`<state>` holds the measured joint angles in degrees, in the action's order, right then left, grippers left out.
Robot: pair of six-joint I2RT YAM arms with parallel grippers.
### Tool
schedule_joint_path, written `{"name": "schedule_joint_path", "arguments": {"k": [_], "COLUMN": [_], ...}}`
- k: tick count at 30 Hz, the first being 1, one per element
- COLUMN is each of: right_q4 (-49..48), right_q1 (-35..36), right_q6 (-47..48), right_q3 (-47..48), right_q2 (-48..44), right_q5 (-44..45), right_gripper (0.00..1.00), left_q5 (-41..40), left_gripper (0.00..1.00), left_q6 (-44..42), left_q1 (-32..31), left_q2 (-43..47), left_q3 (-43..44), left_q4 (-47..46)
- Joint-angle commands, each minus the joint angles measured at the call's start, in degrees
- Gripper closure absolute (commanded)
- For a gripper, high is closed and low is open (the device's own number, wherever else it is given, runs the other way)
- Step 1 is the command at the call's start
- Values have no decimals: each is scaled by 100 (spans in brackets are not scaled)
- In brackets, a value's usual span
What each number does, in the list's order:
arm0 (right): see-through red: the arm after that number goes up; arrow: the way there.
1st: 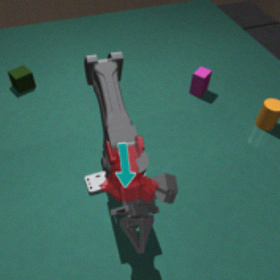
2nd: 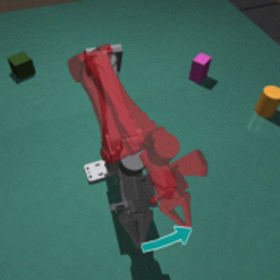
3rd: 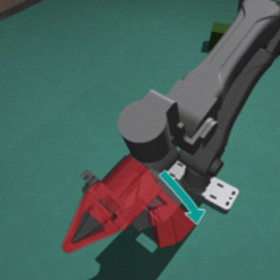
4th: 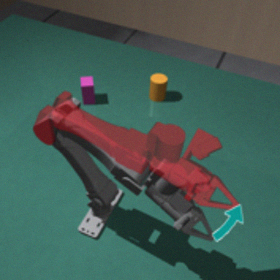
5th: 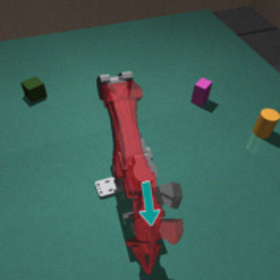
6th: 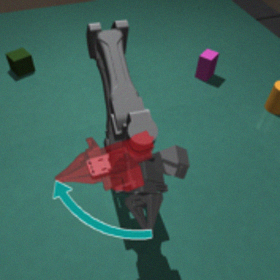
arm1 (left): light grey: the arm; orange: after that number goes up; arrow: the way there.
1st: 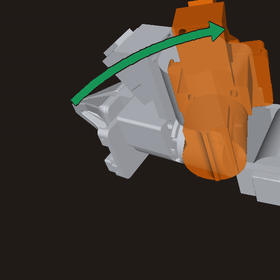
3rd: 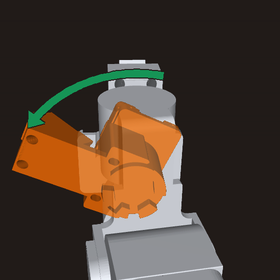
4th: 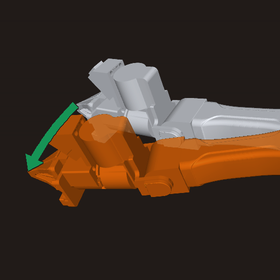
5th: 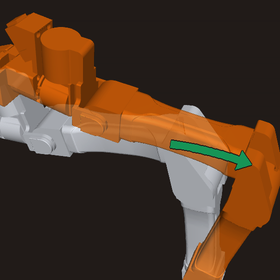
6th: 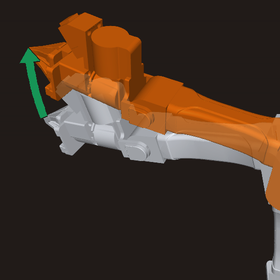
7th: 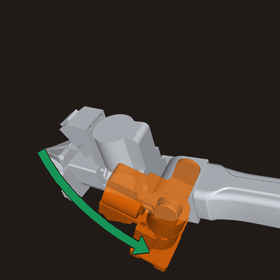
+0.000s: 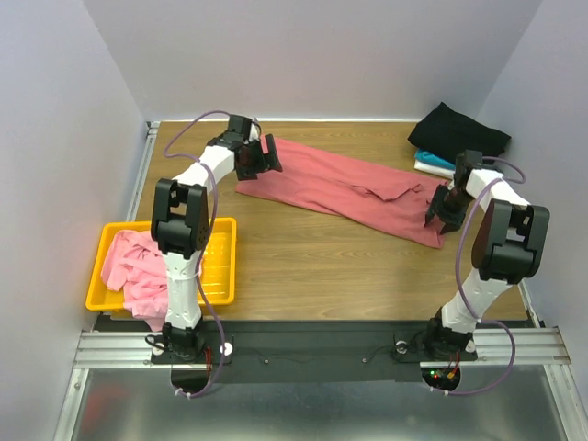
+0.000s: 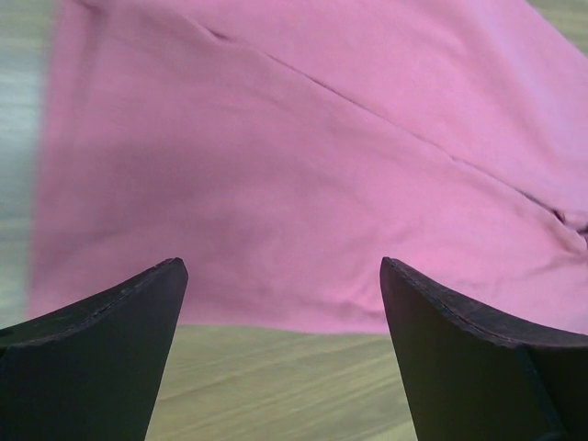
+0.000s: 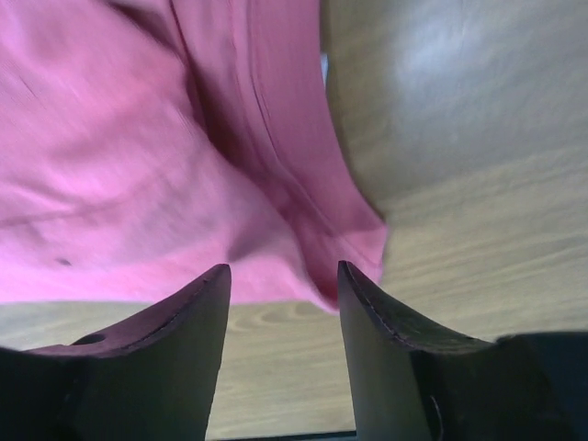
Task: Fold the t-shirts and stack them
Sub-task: Fold the tshirt
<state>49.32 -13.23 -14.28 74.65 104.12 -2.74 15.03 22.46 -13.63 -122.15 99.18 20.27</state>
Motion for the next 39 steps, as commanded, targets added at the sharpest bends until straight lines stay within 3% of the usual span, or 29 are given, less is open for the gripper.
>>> {"name": "schedule_joint_path", "arguments": {"k": [1,17,29,35,39], "right_q4": [-89,-159,-177,-177,-168], "right_q1": [-48,-92,-92,-92,-92], "right_q6": [57,128,172,198,259], "right_q3": [-223,-645,-1049,-1049,-769], "right_q2": [-497,-401,-524,-454,-331], "right_q5": [-244,-315,-148,-95,-121], "right_gripper": [43,44,51,68,92], "left_q5": [158,-289,-413,-430,-404], "left_gripper": [1,1,1,1,1], "left_q6": [285,250,215,145,-21], "left_q1": [-298,-272,-17,71,141], "left_q2": [253,33,86,-72,-143], "left_q3": [-415,-706,-857,-637,-531], "left_q4": [-243,-147,-111,-50,3]}}
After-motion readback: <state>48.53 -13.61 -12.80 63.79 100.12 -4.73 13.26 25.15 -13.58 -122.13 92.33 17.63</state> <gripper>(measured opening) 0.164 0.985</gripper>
